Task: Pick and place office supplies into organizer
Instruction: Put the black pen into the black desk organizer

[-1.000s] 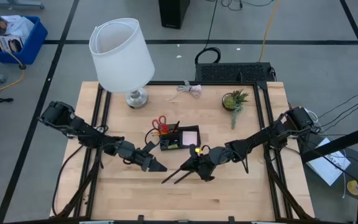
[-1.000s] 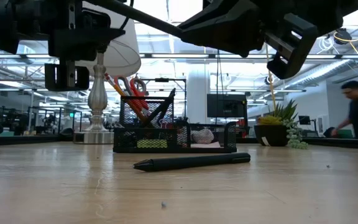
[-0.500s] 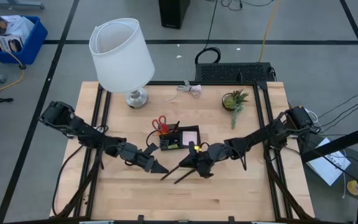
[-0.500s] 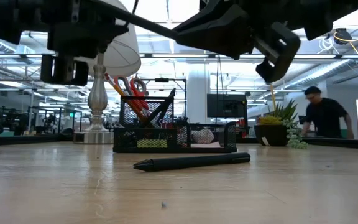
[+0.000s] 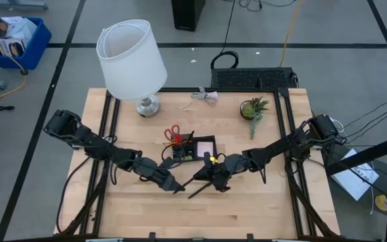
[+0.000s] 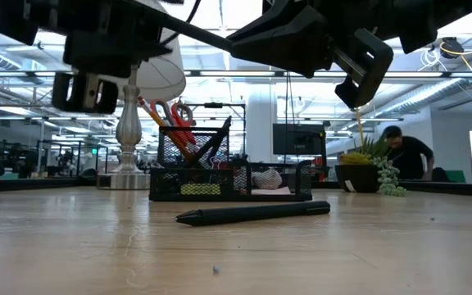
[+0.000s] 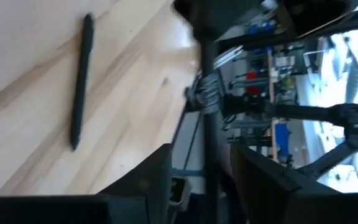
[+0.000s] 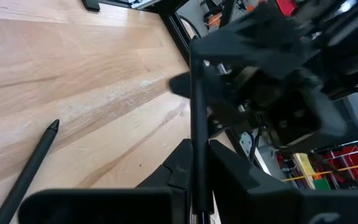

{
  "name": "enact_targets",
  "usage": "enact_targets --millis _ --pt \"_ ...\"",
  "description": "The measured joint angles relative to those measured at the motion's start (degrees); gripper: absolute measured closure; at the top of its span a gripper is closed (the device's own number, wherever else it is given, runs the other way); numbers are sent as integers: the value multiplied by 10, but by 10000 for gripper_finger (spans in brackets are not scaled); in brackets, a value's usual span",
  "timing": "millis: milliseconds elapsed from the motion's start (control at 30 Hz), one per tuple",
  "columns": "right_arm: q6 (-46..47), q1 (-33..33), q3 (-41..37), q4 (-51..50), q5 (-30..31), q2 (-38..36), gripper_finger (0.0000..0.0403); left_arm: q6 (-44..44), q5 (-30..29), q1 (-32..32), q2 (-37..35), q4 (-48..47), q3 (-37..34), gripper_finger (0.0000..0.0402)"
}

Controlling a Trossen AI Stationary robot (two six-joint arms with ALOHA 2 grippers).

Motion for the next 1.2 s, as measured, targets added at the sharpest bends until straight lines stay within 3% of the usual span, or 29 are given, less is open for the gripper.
enact_targets --millis 333,633,933,1067,1200 --pt "7 0 1 -11 -2 0 367 -22 34 -2 75 90 0 305" --pt "22 0 1 -9 -25 13 365 0 41 -2 81 92 0 376" --pt "66 1 2 34 -4 33 356 27 53 -6 82 90 -1 364" --pt "80 2 2 42 17 21 339 53 49 -16 82 89 -1 396" --pt "81 3 1 23 18 17 318 66 38 -26 82 90 -1 395"
